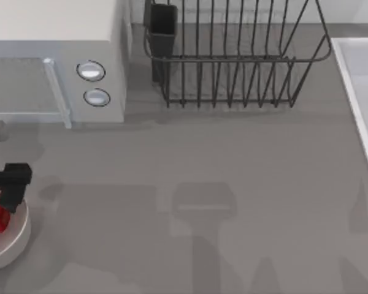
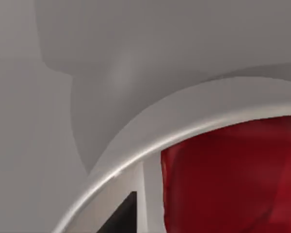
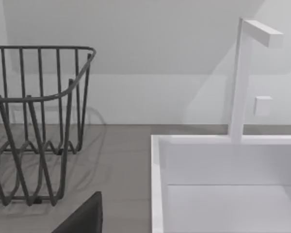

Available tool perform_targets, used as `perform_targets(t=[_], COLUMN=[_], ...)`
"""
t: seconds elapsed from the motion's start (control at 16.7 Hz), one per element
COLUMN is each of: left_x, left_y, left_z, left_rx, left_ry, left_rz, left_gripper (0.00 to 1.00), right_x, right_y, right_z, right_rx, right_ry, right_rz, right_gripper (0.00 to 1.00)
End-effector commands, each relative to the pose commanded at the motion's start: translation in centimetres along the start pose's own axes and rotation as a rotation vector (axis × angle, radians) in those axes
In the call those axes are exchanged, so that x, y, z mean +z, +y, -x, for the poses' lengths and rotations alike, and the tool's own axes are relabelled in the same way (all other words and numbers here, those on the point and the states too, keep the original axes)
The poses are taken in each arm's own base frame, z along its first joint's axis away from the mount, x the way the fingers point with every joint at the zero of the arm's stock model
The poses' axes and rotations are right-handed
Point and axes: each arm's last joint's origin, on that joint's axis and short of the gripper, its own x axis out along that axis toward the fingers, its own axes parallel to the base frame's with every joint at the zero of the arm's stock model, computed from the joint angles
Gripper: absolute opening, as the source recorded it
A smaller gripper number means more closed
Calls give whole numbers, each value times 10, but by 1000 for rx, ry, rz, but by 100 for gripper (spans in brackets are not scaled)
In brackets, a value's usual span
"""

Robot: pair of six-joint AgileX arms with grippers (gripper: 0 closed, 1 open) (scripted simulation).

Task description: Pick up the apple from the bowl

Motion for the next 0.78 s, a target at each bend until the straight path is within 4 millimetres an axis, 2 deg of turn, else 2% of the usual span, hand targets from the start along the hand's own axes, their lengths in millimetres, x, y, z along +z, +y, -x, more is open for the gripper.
perform_targets(t=[0.24, 0.36, 0.66, 0.78], left_x=[0, -3, -5, -5], left_y=[1, 1, 1, 1], left_z=[-47, -62, -67, -67], left_rx=[1, 1, 0, 0], left_ry=[-19, -7, 0, 0], left_rz=[2, 3, 3, 3], left_gripper=[100, 100, 100, 85], right_x=[0, 0, 0, 0], right_y=[0, 0, 0, 0], right_z=[0, 0, 0, 0], right_rx=[0, 0, 0, 0], right_ry=[0, 0, 0, 0], right_rz=[0, 0, 0, 0], right_gripper=[100, 100, 100, 100])
